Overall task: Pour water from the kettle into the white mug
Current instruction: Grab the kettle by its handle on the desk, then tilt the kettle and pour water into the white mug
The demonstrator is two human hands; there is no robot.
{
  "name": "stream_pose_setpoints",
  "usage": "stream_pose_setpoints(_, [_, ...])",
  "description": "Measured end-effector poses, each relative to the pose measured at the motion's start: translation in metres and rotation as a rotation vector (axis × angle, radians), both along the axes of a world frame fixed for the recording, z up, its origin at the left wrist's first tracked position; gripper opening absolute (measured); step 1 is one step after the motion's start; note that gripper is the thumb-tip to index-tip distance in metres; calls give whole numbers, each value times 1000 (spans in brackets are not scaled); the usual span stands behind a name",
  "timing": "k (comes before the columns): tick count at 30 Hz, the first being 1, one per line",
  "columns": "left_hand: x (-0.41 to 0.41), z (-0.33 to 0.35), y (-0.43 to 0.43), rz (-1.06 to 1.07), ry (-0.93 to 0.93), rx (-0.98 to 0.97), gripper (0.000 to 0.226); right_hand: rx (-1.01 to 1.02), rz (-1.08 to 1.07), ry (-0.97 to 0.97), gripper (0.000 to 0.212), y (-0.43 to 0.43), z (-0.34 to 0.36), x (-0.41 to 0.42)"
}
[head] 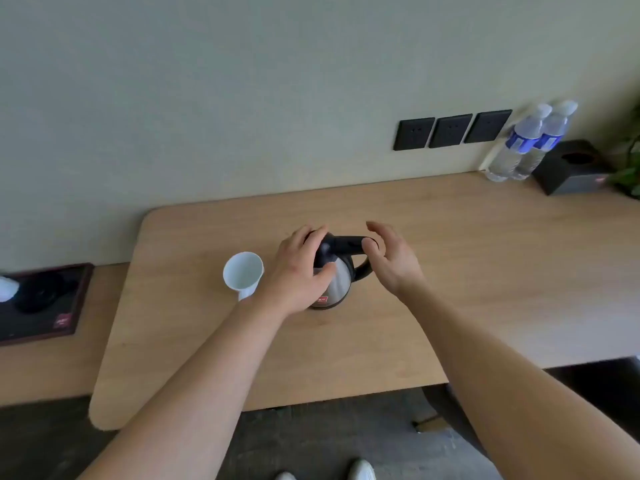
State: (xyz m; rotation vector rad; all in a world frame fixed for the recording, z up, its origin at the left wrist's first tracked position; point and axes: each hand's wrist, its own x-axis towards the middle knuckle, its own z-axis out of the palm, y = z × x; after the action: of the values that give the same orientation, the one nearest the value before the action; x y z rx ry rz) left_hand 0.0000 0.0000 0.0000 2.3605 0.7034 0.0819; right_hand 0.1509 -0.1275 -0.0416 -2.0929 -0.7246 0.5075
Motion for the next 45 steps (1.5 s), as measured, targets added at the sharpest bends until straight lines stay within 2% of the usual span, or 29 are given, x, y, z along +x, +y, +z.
stream_pose_setpoints(4, [13,-17,4,5,26,62,61,-70,-23,61,28,11,-20,14])
stream_pose_setpoints(7, [18,-31,-1,23,35,139,59,-39,-44,113,42,21,-35,23])
stream_pose_setpoints(14, [25,-49,-21,83,26,314,62,151,-145,309,58,38,-55,26])
stream_pose_setpoints(21, [26,-55,-25,115,1,279,68,246,-276,368,50,45,-59,16])
stream_pose_setpoints(24, [23,-54,-22,106,-4,269,67,290,-315,360,40,47,-58,9])
stream_pose_setpoints(30, [9,-43,-20,84,-45,242,66,301,-326,320,42,44,-43,1])
stream_pose_setpoints(37, [-5,-11,-26,129,-157,235,67,303,-271,214,48,45,5,-6])
stream_pose_setpoints(45, [-29,1,-14,169,-240,189,72,224,-187,-45,50,65,40,-19])
